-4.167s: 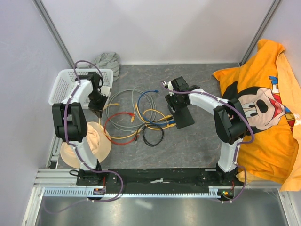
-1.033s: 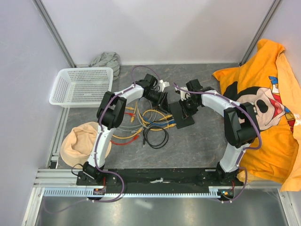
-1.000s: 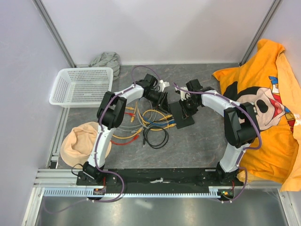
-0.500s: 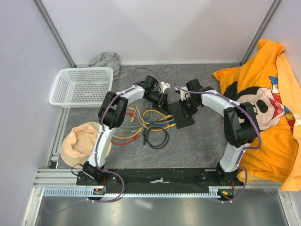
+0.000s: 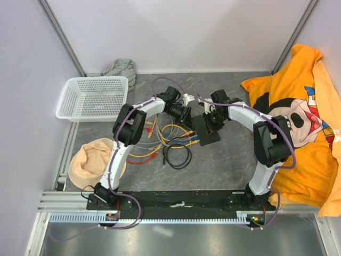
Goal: Pull the plug from the switch port
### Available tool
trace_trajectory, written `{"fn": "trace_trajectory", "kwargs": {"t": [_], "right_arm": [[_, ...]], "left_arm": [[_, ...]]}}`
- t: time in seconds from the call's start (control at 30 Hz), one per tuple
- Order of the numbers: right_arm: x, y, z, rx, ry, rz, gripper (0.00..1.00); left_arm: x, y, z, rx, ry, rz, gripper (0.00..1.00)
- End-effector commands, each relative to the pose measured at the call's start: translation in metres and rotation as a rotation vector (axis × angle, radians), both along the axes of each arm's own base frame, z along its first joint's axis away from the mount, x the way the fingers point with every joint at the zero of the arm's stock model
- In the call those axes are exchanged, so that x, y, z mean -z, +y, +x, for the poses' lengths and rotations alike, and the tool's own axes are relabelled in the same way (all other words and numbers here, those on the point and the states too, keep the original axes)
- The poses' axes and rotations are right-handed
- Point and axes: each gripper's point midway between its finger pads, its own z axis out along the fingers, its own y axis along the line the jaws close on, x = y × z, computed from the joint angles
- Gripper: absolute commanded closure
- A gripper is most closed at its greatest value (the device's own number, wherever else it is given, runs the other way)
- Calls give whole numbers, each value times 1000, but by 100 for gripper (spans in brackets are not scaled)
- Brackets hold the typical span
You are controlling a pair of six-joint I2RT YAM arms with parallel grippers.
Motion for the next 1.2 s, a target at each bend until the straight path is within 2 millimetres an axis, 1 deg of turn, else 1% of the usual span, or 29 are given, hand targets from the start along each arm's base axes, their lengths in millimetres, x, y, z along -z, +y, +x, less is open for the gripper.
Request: {"fn": "trace_trajectory", "kwargs": {"t": [0.0,0.2,0.27,0.4,0.47,0.5,0.53,0.57,1.17], "right_arm": [[42,-14,-22,-3,116,-95,96],[43,-13,-19,-4,113,-95,96],[43,-12,-20,-8,116,-96,96],[44,-11,-21,-11,117,-97,96],[43,-11,-20,-11,114,-96,96],[44,-11,-20,-13,114,-98,96],[44,-10,-20,-13,113,-98,96],[44,-10,-20,-16,113,-98,96],[47,-6,-22,-35,116,-112,96]], "left_arm": [[14,-13,-15,65,-13,-1,65],[14,-14,-16,71,-11,-6,68],[14,-15,-17,76,-18,-8,74],[14,-15,-18,79,-23,-1,80],[14,-16,-18,80,-25,0,86],[15,-15,-18,80,-23,1,89],[15,-15,-18,81,-24,1,95],[15,-15,-18,81,-22,2,98],[15,-9,-20,124,-53,-11,98]]}}
